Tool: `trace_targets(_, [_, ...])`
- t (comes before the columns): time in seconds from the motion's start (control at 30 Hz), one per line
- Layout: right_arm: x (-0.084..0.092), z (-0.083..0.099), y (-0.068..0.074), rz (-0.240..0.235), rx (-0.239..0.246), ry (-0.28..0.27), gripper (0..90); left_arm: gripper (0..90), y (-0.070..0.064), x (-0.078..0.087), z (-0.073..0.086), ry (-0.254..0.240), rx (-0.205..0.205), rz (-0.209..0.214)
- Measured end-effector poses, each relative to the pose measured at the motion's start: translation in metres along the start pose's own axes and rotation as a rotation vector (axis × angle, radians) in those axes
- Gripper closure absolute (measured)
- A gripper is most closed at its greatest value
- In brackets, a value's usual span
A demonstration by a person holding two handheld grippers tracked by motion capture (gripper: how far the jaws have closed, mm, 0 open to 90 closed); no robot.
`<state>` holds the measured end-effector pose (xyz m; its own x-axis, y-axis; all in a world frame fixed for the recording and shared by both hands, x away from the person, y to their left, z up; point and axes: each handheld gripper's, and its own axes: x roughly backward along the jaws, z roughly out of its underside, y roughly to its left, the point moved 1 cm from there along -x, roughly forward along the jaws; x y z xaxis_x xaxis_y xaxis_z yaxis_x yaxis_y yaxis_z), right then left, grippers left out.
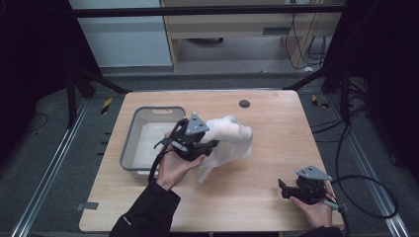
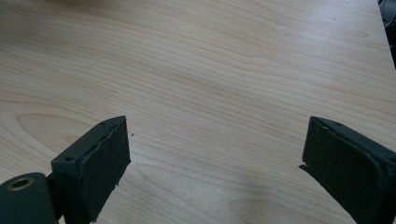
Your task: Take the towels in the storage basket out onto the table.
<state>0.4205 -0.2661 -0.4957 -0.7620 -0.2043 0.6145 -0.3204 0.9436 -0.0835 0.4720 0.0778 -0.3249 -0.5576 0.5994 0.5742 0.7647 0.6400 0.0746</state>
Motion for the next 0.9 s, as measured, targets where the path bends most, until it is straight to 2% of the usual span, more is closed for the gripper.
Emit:
trace_targets(0.6, [0.000,0.000,-0.001,0.001,-0.001,-0.002,7.4,65.9,-0.012,-0.045,0.017,0.073,-0.003,0.042])
trace_targets(0.9, [0.000,0.000,0.000,0.000,0.002,0.003,7.4,64.8,-0.017,-0.062,0.026,0.083,-0.001,0.053])
